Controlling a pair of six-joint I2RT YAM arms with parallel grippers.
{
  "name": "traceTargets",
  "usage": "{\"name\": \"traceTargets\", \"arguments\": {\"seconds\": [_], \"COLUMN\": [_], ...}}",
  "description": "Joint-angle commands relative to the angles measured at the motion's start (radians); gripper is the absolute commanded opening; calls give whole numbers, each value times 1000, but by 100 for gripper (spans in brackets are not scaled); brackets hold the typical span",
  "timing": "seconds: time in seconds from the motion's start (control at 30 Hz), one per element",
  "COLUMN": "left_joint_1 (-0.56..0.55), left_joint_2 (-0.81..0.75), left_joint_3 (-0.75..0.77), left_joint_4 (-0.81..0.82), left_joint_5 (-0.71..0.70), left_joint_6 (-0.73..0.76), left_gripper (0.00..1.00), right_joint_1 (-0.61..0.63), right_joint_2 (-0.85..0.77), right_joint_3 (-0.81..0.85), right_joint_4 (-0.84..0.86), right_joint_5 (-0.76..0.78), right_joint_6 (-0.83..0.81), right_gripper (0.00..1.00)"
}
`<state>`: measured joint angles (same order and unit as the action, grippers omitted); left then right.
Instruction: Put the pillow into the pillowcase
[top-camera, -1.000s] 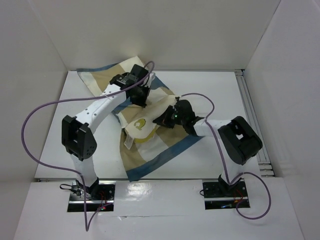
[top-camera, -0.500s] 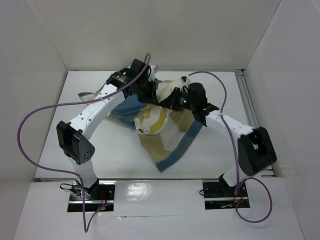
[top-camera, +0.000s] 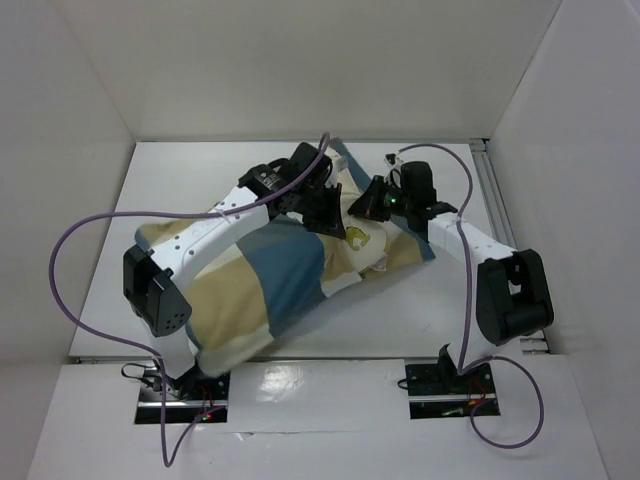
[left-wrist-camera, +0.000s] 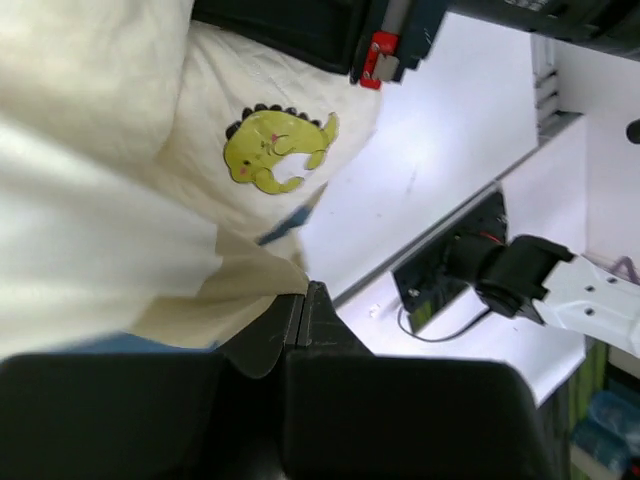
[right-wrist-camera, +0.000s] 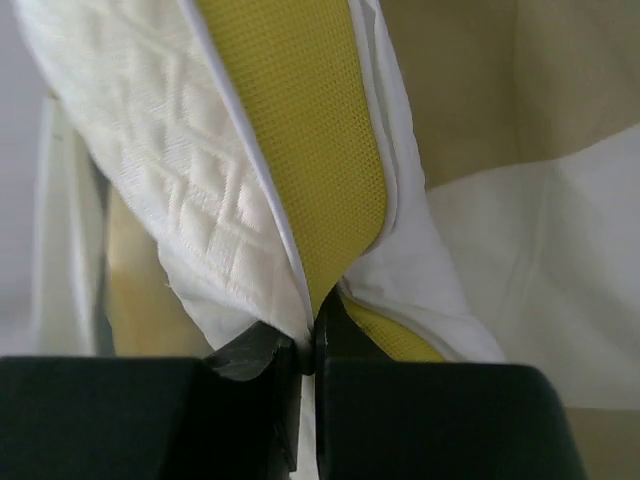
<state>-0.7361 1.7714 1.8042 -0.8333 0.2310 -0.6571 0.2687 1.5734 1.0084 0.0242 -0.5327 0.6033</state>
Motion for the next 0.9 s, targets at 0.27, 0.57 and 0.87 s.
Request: {"name": "traceTargets", "arguments": {"seconds": [0.27, 0.57, 0.87], "left_joint_1": [95, 95, 95], "left_joint_2": [28, 146, 183], "left_joint_3": [16, 297, 342], "left_joint_4": [68, 23, 14], "left_joint_5": [137, 159, 171], "left_joint_6": [13, 22, 22], "left_gripper": [0, 0, 0], "right_joint_1": [158, 158, 171], "right_joint_2": [-118, -297, -348], "right_joint_3": [-215, -255, -313], "right_joint_4": [204, 105, 149], "right_joint_5": [-37, 54, 65], "right_joint_6": [85, 96, 162], "right_gripper": [0, 0, 0]}}
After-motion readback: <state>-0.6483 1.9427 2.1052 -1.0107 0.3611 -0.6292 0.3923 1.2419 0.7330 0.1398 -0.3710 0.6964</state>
